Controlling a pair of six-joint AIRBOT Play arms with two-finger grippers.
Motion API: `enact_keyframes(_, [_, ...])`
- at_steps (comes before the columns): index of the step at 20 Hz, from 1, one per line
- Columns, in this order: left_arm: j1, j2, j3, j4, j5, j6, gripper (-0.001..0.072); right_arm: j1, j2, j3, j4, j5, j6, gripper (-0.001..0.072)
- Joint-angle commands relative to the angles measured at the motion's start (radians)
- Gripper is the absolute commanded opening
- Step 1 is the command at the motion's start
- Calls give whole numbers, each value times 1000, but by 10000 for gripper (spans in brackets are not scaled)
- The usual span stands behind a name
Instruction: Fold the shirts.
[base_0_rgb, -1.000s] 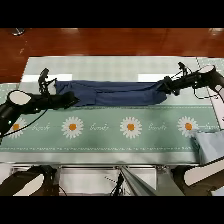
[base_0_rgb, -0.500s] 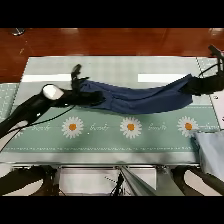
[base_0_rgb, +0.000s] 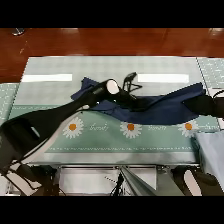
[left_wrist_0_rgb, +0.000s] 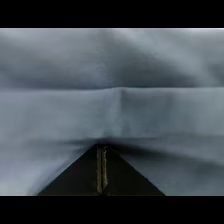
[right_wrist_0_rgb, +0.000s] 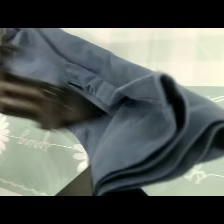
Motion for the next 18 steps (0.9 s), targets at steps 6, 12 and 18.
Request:
enact_keyframes(6, [-86,-95,77,-130,-77,20,20,0,-8,-10,34,-17,16,20])
enact_keyframes(12, [358,119,66,-8,-356,71,19,194,-98,45,33,-69,74,20])
enact_keyframes(18, [753,639,-103,361,-515,49,20,539,-518,346,33,-235,99,20])
